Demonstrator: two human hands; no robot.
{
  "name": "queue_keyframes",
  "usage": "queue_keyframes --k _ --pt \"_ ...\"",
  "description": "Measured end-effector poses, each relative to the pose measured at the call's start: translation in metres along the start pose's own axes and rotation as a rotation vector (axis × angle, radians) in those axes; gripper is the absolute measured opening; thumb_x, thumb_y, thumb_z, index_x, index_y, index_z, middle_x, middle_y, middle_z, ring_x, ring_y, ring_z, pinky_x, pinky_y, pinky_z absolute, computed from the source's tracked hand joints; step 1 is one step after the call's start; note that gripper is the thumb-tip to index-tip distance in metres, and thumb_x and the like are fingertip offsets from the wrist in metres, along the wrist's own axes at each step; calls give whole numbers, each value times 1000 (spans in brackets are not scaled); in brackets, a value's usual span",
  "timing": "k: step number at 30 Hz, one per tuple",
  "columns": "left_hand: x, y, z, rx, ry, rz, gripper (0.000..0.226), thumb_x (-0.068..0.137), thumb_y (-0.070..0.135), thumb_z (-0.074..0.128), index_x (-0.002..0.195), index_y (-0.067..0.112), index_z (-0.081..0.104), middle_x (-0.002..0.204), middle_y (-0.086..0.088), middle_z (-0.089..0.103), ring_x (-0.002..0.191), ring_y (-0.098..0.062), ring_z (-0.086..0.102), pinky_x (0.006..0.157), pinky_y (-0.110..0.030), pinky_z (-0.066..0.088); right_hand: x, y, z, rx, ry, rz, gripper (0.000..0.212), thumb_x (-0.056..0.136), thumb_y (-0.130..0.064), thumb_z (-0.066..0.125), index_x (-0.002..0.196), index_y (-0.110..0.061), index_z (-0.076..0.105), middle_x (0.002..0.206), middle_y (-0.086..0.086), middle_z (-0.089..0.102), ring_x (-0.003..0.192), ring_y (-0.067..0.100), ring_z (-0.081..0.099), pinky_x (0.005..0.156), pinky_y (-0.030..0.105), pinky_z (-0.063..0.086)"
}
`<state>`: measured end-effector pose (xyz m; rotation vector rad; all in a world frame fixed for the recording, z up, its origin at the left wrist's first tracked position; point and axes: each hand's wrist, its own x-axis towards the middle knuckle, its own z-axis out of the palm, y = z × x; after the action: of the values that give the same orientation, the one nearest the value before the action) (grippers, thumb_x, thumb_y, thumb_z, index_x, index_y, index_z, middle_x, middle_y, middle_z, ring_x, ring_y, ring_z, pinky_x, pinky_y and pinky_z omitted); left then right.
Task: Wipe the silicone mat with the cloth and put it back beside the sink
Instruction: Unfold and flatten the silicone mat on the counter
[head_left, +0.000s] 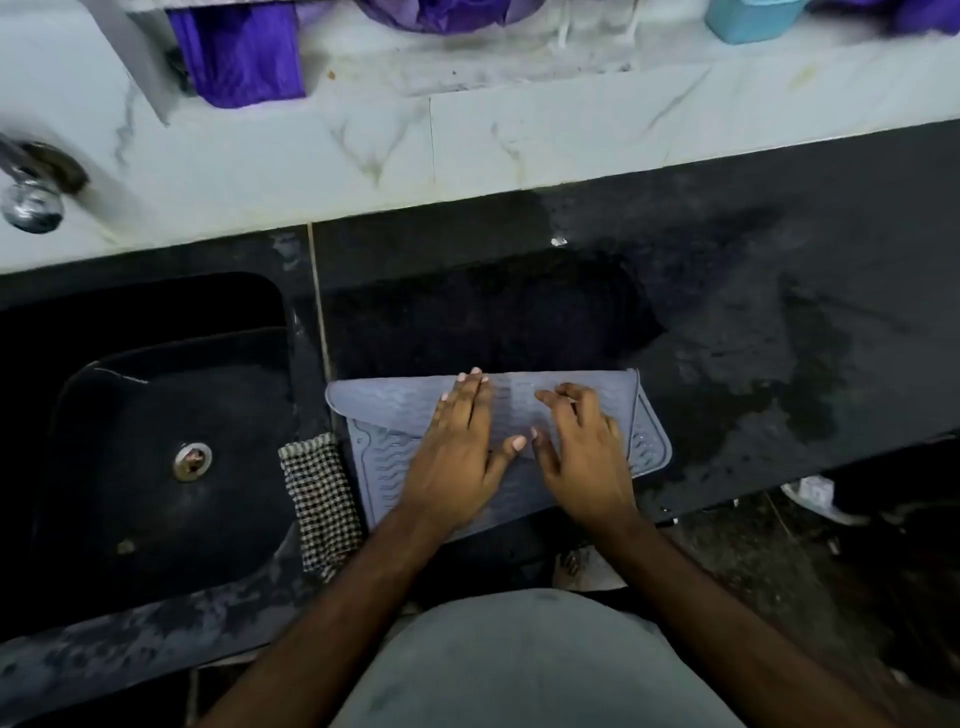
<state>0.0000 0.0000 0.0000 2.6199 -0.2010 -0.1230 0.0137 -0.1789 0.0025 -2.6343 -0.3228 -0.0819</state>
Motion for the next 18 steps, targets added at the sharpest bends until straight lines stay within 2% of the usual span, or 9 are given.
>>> queue_keyframes --k 2,7,11,18 --pt "3 4 1 0 26 -32 85 99 65 24 160 8 9 169 -8 3 155 -17 -1 123 -29 -6 1 10 -4 16 -32 -16 42 95 -30 59 135 -22 49 138 3 44 130 20 43 99 40 42" --pt "4 18 12 34 40 -115 72 104 37 47 159 6 13 168 -11 9 155 -23 7 127 -38 6 2 42 -7 -19 -195 -134 40 97 -31 56 136 -23 49 137 3 42 124 22 47 98 41 43" --pt "2 24 19 33 52 -203 71 103 36 51 159 9 17 167 -11 14 154 -24 11 126 -38 10 7 60 -9 -24 -292 -195 39 99 -35 52 137 -26 48 137 -1 41 123 18 46 103 39 39" --pt "-6 27 34 46 55 -278 69 102 35 51 160 13 20 166 -10 16 152 -25 16 123 -34 12 20 75 -5 -66 -363 -339 38 97 -39 53 133 -26 53 129 -3 47 122 17 46 104 38 36"
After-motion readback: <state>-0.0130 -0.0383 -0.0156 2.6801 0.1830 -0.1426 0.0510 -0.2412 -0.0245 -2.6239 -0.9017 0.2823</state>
